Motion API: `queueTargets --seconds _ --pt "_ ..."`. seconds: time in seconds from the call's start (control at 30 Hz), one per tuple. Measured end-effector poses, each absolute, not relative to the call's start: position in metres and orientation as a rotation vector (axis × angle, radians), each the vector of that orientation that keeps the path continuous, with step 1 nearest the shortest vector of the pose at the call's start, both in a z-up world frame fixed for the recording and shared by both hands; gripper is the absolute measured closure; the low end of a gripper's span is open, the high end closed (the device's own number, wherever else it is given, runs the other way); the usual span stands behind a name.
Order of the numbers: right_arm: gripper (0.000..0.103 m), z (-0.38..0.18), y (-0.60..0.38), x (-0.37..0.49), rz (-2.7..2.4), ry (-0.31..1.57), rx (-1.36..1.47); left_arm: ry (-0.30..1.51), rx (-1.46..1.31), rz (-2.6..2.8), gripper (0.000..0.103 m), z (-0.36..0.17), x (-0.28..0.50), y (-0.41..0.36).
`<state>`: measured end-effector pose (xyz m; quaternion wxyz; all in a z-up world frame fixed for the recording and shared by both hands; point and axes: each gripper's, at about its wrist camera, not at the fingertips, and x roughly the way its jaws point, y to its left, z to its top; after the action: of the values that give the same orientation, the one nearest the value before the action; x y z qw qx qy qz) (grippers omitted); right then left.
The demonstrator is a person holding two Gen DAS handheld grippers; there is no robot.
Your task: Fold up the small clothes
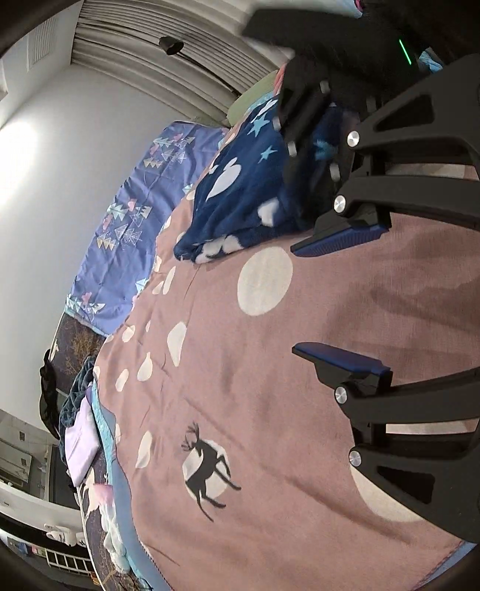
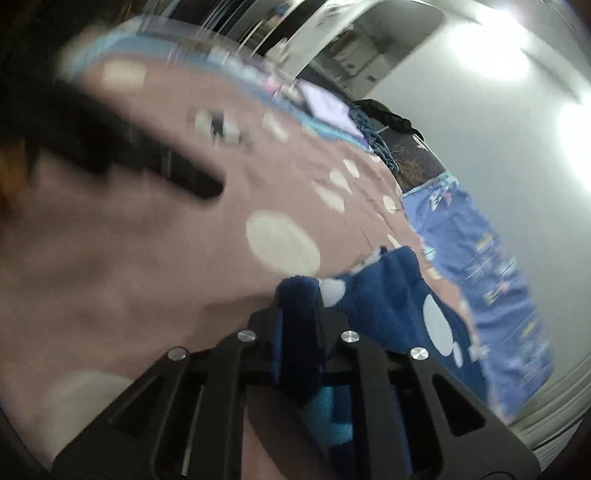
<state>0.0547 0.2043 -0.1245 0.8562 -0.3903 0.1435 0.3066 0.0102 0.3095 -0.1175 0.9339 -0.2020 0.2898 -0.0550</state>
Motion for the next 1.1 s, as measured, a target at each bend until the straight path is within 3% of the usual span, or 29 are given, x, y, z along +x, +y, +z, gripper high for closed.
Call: queueTargets --seconds 0.27,0.77,0.83,0.87,0.9,1.1 --pt "0.09 -0.143 0.203 0.047 0.656 0.294 -0.895 0.596 -0.489 -0.228 0.055 -0.103 0.04 0.324" --pt "0.087 -0.15 0.207 0.041 0.646 0.316 -0.897 0.8 -0.466 -0.542 0.051 -0.112 0.258 0.257" --pt "0.087 -0.151 0.208 0.04 0.644 0.316 -0.897 0.832 -0.48 -0.503 0.064 -0.121 0.282 0.254" --pt "0.087 -0.151 0.207 0.042 0.644 0.316 -0.896 0.833 -0.492 -0.487 0.083 -0.123 0.288 0.256" --pt "0.087 -0.15 0.206 0.043 0.648 0.315 -0.888 0.808 -0.52 -0.468 0.091 -0.123 0.291 0.26" --pt "0.088 -0.132 0.196 0.047 0.72 0.368 -0.753 0.613 -0.498 -0.435 0.093 -0.104 0.258 0.28"
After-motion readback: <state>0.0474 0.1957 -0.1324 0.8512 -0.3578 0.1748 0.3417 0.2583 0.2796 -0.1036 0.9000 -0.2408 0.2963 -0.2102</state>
